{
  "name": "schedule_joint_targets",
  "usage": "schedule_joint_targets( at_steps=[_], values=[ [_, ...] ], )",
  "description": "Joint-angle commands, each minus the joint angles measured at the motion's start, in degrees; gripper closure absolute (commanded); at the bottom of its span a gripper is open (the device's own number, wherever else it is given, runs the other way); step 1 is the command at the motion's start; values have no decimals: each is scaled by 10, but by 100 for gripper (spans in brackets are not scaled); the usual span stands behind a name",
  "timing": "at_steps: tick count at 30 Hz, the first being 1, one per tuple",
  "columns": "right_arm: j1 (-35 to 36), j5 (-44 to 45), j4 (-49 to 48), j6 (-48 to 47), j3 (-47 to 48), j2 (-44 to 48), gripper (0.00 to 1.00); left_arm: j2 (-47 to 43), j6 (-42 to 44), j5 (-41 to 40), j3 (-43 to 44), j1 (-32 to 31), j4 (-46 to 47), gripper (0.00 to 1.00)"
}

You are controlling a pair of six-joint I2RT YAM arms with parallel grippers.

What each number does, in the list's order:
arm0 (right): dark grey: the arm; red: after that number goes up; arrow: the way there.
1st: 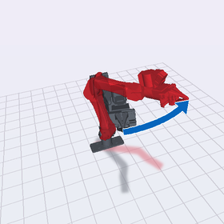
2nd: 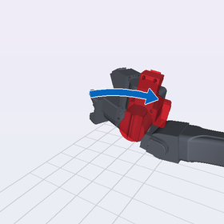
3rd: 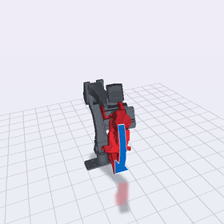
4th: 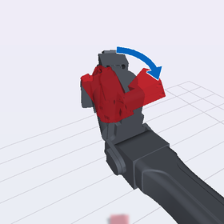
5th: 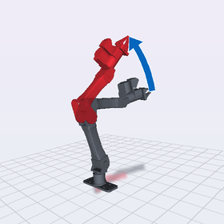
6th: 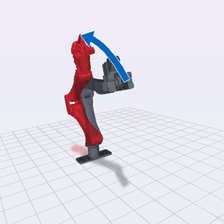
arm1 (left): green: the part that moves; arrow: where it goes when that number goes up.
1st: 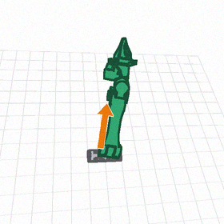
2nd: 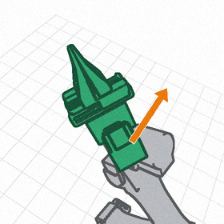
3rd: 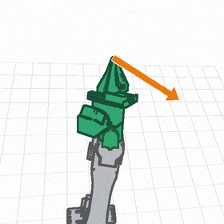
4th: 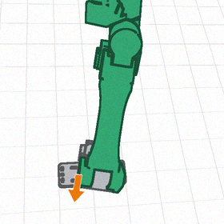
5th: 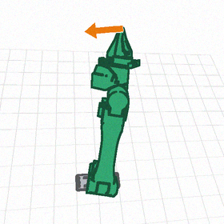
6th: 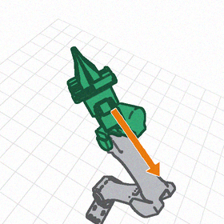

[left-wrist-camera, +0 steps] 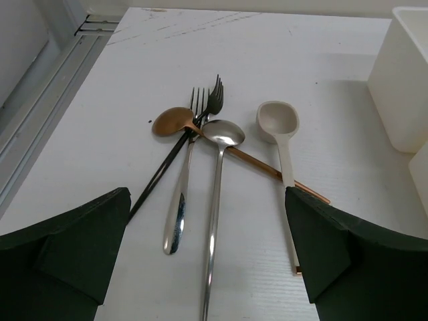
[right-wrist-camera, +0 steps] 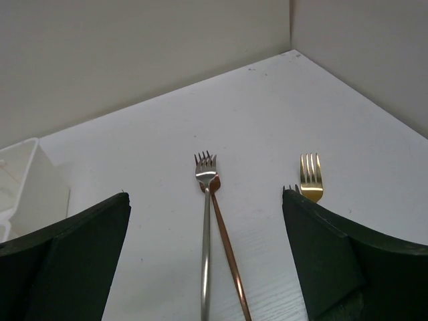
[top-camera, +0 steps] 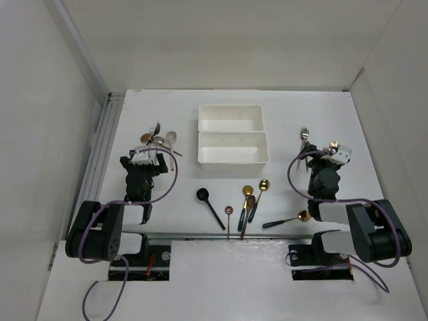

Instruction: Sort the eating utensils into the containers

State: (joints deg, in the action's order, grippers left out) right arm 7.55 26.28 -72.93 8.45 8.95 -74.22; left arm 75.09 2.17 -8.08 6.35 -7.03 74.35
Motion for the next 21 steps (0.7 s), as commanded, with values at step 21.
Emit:
schedule_joint_targets(
  at_steps=[21],
  values=[
    [-14, 75, 596, -63, 481, 79, 0, -19, 181, -132, 455, -13, -422, 0]
  ],
)
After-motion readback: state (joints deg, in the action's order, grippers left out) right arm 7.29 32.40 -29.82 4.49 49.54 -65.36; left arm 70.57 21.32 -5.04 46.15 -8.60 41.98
